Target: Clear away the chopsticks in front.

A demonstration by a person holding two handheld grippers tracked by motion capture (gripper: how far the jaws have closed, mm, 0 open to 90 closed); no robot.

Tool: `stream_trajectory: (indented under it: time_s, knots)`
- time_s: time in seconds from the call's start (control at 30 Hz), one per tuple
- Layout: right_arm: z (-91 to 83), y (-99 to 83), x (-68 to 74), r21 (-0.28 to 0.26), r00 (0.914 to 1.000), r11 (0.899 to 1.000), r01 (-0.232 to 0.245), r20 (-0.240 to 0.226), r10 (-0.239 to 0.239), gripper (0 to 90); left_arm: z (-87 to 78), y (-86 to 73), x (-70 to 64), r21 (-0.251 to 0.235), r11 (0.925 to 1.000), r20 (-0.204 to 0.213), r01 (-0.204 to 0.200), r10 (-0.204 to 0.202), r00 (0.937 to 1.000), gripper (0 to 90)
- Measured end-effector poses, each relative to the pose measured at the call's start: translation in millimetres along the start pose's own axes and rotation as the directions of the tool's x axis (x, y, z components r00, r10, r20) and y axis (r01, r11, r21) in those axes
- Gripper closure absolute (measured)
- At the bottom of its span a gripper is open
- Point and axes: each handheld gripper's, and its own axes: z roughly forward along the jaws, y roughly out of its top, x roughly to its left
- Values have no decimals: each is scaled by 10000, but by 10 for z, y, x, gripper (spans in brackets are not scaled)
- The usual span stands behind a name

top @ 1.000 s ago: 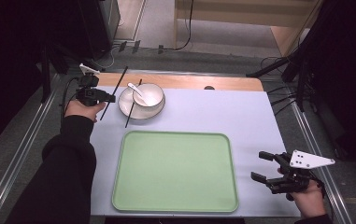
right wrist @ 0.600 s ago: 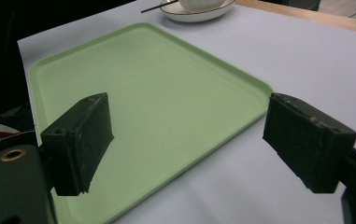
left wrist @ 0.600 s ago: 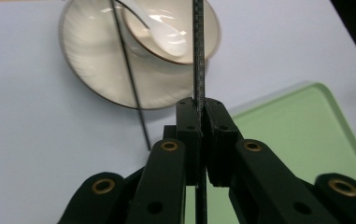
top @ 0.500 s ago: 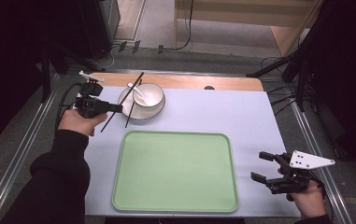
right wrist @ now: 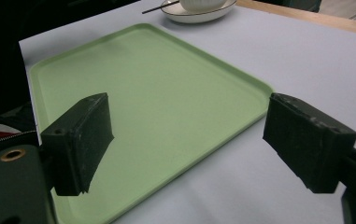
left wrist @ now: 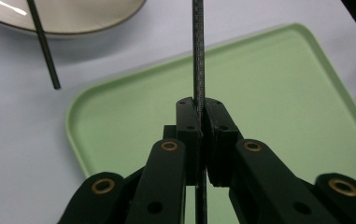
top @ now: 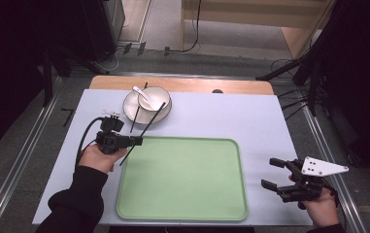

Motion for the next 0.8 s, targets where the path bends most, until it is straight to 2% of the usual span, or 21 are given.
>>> stream_trajectory:
  time_s: [0.2, 0.33, 0.43, 0.47, 0.53, 0.67, 0.73, 0.8]
  knots:
    - [-4, 4, 6, -31, 10000, 10000, 60, -18, -60, 161, 130, -255, -96, 587, 9982, -113, -92, 98, 9999, 860]
    - [-5, 4, 8, -35, 10000, 10000, 61, -28, -61, 161, 111, -371, -109, 592, 9982, -45, 35, -32, 10000, 859]
    - [-3, 6, 4, -25, 10000, 10000, 58, -46, -58, 161, 143, -497, -144, 701, 9974, -84, -152, 158, 9998, 859]
    - [-5, 8, 5, -57, 9999, 9999, 85, -56, -86, 161, 179, -569, -166, 924, 9957, -119, -51, 62, 9999, 858]
    - [-4, 9, 6, -58, 9999, 9999, 108, -55, -108, 161, 203, -604, -176, 1083, 9941, -159, -35, 53, 9999, 858]
    - [-6, 9, 5, -64, 9999, 9999, 96, -70, -97, 161, 285, -681, -184, 1769, 9842, -512, 70, 21, 9987, 858]
    - [-5, 8, 1, -72, 9999, 9999, 88, -88, -89, 161, 312, -689, -174, 1889, 9820, -590, 31, 82, 9982, 857]
    - [-3, 8, -1, -75, 9999, 9999, 93, -96, -94, 161, 354, -702, -143, 1976, 9800, -580, 237, -124, 9982, 856]
